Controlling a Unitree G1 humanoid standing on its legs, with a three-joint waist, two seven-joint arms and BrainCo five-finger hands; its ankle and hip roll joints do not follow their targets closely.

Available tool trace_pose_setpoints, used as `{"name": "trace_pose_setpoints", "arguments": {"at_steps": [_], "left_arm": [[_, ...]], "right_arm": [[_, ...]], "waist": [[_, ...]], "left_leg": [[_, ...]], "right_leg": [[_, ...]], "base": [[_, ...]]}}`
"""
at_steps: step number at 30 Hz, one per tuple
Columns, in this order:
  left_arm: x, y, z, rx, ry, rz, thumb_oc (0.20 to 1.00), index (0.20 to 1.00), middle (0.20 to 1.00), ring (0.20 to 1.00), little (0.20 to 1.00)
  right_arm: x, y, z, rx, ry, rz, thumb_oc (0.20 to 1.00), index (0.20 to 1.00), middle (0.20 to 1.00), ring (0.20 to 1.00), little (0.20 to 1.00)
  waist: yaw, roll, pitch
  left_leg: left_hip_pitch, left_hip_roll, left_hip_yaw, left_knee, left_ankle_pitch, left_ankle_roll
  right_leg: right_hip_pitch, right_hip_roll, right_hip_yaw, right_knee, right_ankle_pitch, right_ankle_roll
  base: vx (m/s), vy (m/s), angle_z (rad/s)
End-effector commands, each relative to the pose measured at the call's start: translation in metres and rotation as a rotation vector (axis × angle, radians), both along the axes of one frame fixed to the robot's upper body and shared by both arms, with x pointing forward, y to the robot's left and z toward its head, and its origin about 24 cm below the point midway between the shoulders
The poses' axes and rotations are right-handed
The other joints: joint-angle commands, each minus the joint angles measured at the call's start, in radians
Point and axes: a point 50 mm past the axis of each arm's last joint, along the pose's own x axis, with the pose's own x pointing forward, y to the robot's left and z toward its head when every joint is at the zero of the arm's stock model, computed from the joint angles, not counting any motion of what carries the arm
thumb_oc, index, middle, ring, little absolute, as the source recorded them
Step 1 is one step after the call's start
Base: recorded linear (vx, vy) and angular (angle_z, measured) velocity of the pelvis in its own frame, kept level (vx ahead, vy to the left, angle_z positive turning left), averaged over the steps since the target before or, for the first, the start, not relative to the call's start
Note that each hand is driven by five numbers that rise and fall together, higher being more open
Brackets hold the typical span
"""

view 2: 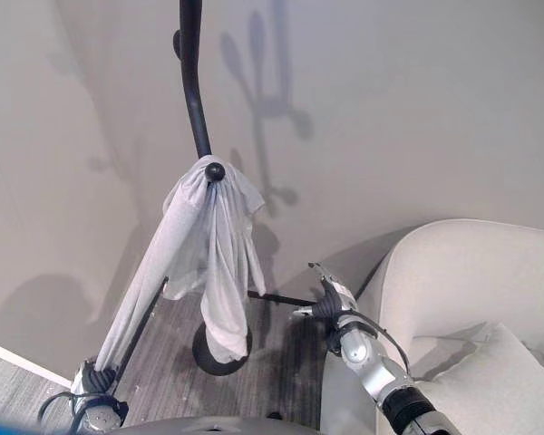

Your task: Hang the clothes on the sofa on the clothes rack.

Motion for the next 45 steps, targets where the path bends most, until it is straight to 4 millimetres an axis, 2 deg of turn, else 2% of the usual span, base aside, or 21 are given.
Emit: {"name": "trace_pose_setpoints", "arguments": {"at_steps": [1,4,5,8,9,10,12,21,23,24,25,29,30,31,32,35,37,38,43,44,45], "left_arm": [[-0.05,0.013,-0.013,-0.008,0.209,0.08,0.2,0.2,0.2,0.2,0.2],[-0.074,0.001,-0.024,-0.09,0.315,0.13,0.2,0.2,0.2,0.2,0.2],[-0.095,-0.009,-0.029,-0.153,0.388,0.18,0.2,0.2,0.2,0.2,0.2],[-0.106,-0.014,-0.031,-0.187,0.417,0.21,0.2,0.2,0.2,0.2,0.2],[-0.127,-0.023,-0.034,-0.245,0.485,0.237,0.2,0.2,0.2,0.2,0.2],[-0.127,-0.023,-0.034,-0.244,0.485,0.237,0.2,0.2,0.2,0.2,0.2],[-0.143,-0.027,-0.034,-0.28,0.547,0.225,0.2,0.2,0.2,0.2,0.2],[-0.148,-0.027,-0.034,-0.312,0.575,0.177,0.2,0.2,0.2,0.2,0.2],[-0.156,-0.032,-0.036,-0.375,0.588,0.251,0.2,0.2,0.2,0.2,0.2],[-0.157,-0.033,-0.036,-0.398,0.585,0.282,0.545,0.545,0.545,0.545,0.545],[-0.157,-0.035,-0.037,-0.42,0.573,0.32,1.0,1.0,1.0,1.0,1.0],[-0.158,-0.043,-0.039,-0.481,0.595,0.315,1.0,1.0,1.0,1.0,1.0],[-0.151,-0.042,-0.04,-0.478,0.571,0.293,1.0,1.0,1.0,1.0,1.0],[-0.132,-0.037,-0.04,-0.46,0.507,0.243,1.0,1.0,1.0,1.0,1.0],[-0.132,-0.037,-0.04,-0.46,0.508,0.243,1.0,1.0,1.0,1.0,1.0],[-0.099,-0.033,-0.039,-0.465,0.401,0.143,1.0,1.0,1.0,1.0,1.0],[-0.096,-0.036,-0.04,-0.5,0.388,0.144,1.0,1.0,1.0,1.0,1.0],[-0.086,-0.036,-0.04,-0.53,0.355,0.138,1.0,1.0,1.0,1.0,1.0],[-0.081,-0.037,-0.041,-0.559,0.339,0.161,1.0,1.0,1.0,1.0,1.0],[-0.08,-0.038,-0.041,-0.57,0.332,0.174,1.0,1.0,1.0,1.0,1.0],[-0.078,-0.038,-0.042,-0.603,0.303,0.239,1.0,1.0,1.0,1.0,1.0]], "right_arm": [[0.014,0.019,0.008,0.092,-0.062,0.007,1.0,1.0,1.0,1.0,1.0],[0.013,0.026,0.006,0.099,-0.053,0.033,1.0,1.0,1.0,1.0,1.0],[0.013,0.029,0.007,0.097,-0.05,0.054,1.0,1.0,1.0,1.0,1.0],[0.013,0.031,0.007,0.101,-0.044,0.064,1.0,1.0,1.0,1.0,1.0],[0.012,0.038,0.005,0.113,-0.029,0.082,1.0,1.0,1.0,1.0,1.0],[0.012,0.038,0.005,0.113,-0.029,0.083,1.0,1.0,1.0,1.0,1.0],[0.012,0.044,0.003,0.123,-0.008,0.105,1.0,1.0,1.0,1.0,1.0],[0.016,0.05,0.002,0.131,0.007,0.116,1.0,1.0,1.0,1.0,1.0],[0.018,0.052,0.003,0.128,0.01,0.12,1.0,1.0,1.0,1.0,1.0],[0.019,0.052,0.003,0.127,0.013,0.124,1.0,1.0,1.0,1.0,1.0],[0.018,0.053,0.002,0.123,0.018,0.128,1.0,1.0,1.0,1.0,1.0],[0.019,0.05,0.001,0.098,0.033,0.134,1.0,1.0,1.0,1.0,1.0],[0.019,0.049,0.0,0.093,0.037,0.131,1.0,1.0,1.0,1.0,1.0],[0.017,0.043,-0.002,0.088,0.05,0.112,1.0,1.0,1.0,1.0,1.0],[0.017,0.043,-0.002,0.088,0.05,0.112,1.0,1.0,1.0,1.0,1.0],[0.011,0.022,-0.013,0.072,0.085,0.002,1.0,1.0,1.0,1.0,1.0],[0.01,0.017,-0.016,0.071,0.095,-0.035,1.0,1.0,1.0,1.0,1.0],[0.004,0.006,-0.025,0.042,0.128,-0.096,1.0,1.0,1.0,1.0,1.0],[-0.003,-0.002,-0.032,0.046,0.163,-0.154,1.0,1.0,1.0,1.0,1.0],[-0.006,-0.005,-0.036,0.05,0.183,-0.177,1.0,1.0,1.0,1.0,1.0],[-0.017,-0.011,-0.049,0.053,0.248,-0.247,1.0,1.0,1.0,1.0,1.0]], "waist": [[0.033,-0.054,0.027],[0.038,-0.062,0.033],[0.042,-0.068,0.035],[0.046,-0.072,0.036],[0.061,-0.086,0.041],[0.061,-0.086,0.041],[0.082,-0.099,0.048],[0.128,-0.113,0.065],[0.133,-0.106,0.063],[0.132,-0.103,0.062],[0.13,-0.098,0.059],[0.111,-0.078,0.046],[0.102,-0.07,0.042],[0.09,-0.06,0.036],[0.09,-0.06,0.036],[0.062,-0.037,0.029],[0.051,-0.03,0.028],[0.031,-0.015,0.025],[0.006,0.0,0.015],[-0.001,0.003,0.012],[-0.015,0.012,0.001]], "left_leg": [[0.034,0.05,0.081,0.033,0.012,-0.016],[0.03,0.048,0.08,0.036,0.01,-0.014],[0.029,0.048,0.081,0.036,0.008,-0.013],[0.029,0.048,0.081,0.035,0.009,-0.013],[0.026,0.05,0.08,0.032,0.008,-0.013],[0.026,0.05,0.08,0.032,0.008,-0.013],[0.019,0.054,0.075,0.029,0.011,-0.015],[-0.011,0.055,0.045,0.024,0.026,-0.018],[-0.015,0.052,0.041,0.023,0.029,-0.017],[-0.015,0.052,0.041,0.023,0.029,-0.016],[-0.015,0.051,0.04,0.023,0.03,-0.016],[-0.01,0.049,0.048,0.023,0.029,-0.015],[-0.006,0.047,0.049,0.023,0.028,-0.014],[-0.002,0.045,0.053,0.024,0.026,-0.013],[-0.001,0.045,0.053,0.024,0.026,-0.013],[0.007,0.039,0.058,0.029,0.02,-0.009],[0.011,0.037,0.063,0.033,0.019,-0.006],[0.017,0.034,0.071,0.04,0.013,-0.002],[0.029,0.028,0.08,0.046,0.002,0.003],[0.033,0.026,0.082,0.046,-0.001,0.004],[0.042,0.021,0.088,0.046,-0.008,0.007]], "right_leg": [[0.028,-0.093,0.05,0.045,-0.08,0.082],[0.024,-0.094,0.051,0.051,-0.081,0.083],[0.021,-0.094,0.052,0.053,-0.081,0.083],[0.021,-0.093,0.051,0.053,-0.081,0.083],[0.019,-0.091,0.05,0.054,-0.083,0.083],[0.019,-0.091,0.05,0.054,-0.083,0.083],[0.018,-0.088,0.044,0.055,-0.087,0.082],[0.014,-0.085,0.019,0.054,-0.093,0.077],[0.016,-0.085,0.016,0.051,-0.092,0.075],[0.015,-0.085,0.017,0.052,-0.092,0.075],[0.015,-0.086,0.019,0.052,-0.092,0.075],[0.015,-0.088,0.031,0.051,-0.09,0.073],[0.016,-0.088,0.035,0.049,-0.09,0.073],[0.017,-0.091,0.039,0.05,-0.09,0.074],[0.017,-0.091,0.039,0.05,-0.09,0.074],[0.019,-0.098,0.047,0.051,-0.084,0.077],[0.018,-0.1,0.052,0.053,-0.082,0.078],[0.017,-0.106,0.059,0.055,-0.077,0.08],[0.02,-0.113,0.069,0.056,-0.072,0.081],[0.021,-0.115,0.071,0.055,-0.071,0.082],[0.026,-0.121,0.077,0.052,-0.068,0.083]], "base": [[0.0,0.0,0.0],[-0.04,0.012,0.0],[-0.03,0.004,-0.01],[-0.01,-0.005,0.0],[-0.03,-0.01,0.01],[-0.04,-0.015,0.01],[-0.03,-0.024,0.07],[-0.04,-0.018,0.11],[-0.03,0.014,0.08],[-0.02,0.022,0.07],[-0.01,0.023,0.04],[-0.02,0.042,0.01],[-0.02,0.047,0.02],[-0.02,0.047,0.02],[-0.02,0.041,0.01],[-0.02,0.043,-0.03],[-0.02,0.047,-0.06],[-0.03,0.056,-0.07],[0.0,0.04,-0.15],[0.01,0.041,-0.16],[0.01,0.041,-0.12]]}}
